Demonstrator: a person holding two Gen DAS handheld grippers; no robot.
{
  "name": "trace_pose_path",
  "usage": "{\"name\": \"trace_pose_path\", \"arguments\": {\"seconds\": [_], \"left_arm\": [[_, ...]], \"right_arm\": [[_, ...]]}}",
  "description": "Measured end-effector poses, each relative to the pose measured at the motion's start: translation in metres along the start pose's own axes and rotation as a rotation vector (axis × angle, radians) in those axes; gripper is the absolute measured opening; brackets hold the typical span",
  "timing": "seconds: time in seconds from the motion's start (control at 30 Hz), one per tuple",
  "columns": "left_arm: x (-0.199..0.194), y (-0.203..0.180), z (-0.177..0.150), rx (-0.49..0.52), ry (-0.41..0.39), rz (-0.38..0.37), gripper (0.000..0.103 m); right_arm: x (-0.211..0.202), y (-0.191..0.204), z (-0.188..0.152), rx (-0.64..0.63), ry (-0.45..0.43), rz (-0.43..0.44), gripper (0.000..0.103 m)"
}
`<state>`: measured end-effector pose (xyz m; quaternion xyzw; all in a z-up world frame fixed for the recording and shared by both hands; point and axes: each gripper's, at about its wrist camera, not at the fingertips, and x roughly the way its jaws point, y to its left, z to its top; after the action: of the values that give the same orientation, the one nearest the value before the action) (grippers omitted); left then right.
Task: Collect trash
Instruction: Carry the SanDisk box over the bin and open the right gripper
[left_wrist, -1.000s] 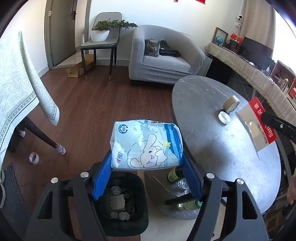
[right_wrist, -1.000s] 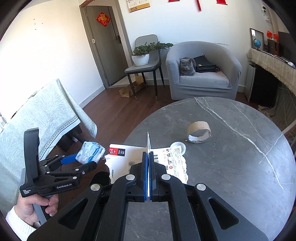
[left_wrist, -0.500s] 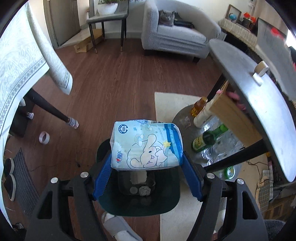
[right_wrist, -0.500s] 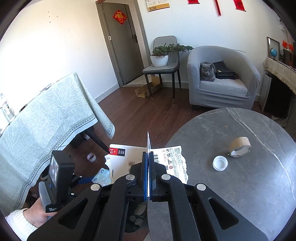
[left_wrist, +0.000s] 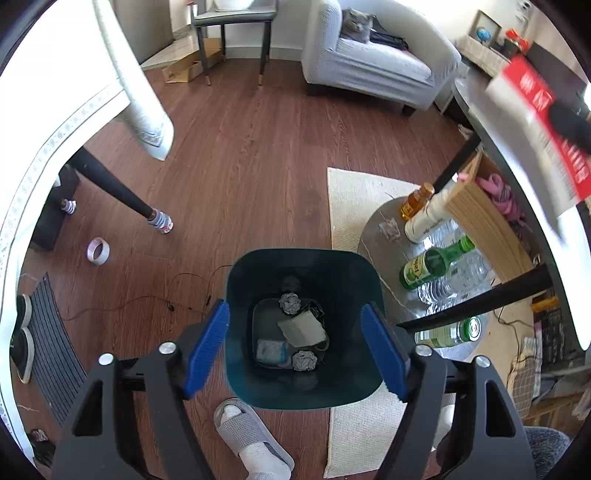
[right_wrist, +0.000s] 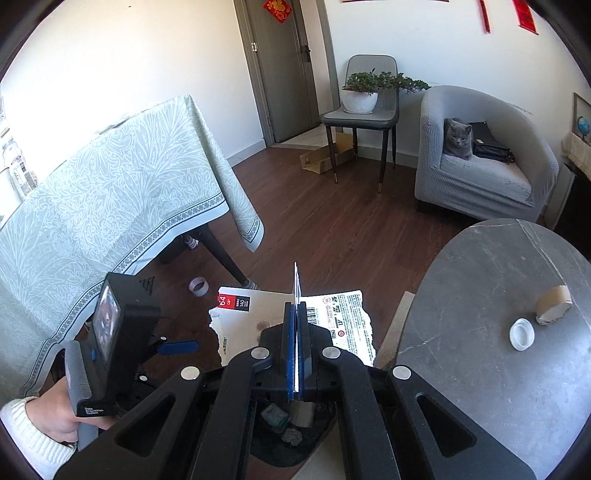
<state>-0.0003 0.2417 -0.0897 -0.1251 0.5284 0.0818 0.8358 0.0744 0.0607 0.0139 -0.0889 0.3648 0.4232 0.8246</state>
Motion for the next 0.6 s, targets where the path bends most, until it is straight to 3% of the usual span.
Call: {"name": "trace_pose_path", "arguments": {"seconds": [0.6], "left_arm": [[-0.057,0.051,0.010,-0.122,-0.153,-0.038,0.042]], "right_arm": [[0.082,0.047,-0.024,-0.079,0.177,0.015,0.001]]}}
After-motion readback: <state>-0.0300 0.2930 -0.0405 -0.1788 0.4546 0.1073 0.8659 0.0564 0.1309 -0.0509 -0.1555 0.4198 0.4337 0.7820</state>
